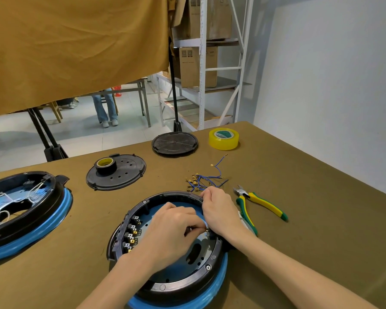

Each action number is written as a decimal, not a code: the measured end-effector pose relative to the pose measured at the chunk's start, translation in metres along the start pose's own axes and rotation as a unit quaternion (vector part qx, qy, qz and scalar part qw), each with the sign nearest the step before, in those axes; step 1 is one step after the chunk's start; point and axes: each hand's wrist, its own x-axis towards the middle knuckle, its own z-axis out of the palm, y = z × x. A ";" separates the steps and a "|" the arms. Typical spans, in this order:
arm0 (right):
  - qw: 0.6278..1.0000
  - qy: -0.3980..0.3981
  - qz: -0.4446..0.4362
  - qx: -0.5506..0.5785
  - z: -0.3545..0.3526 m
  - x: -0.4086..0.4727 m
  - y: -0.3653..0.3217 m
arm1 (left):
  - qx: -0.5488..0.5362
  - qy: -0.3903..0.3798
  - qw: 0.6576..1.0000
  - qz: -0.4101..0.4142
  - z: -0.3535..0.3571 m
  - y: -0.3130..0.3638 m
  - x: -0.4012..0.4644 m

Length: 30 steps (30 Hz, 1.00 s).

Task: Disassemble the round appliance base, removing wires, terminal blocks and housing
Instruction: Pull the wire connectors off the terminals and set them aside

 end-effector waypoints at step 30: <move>1.000 0.001 -0.010 -0.005 -0.001 -0.001 0.001 | 0.006 0.014 1.000 -0.007 0.001 -0.002 -0.002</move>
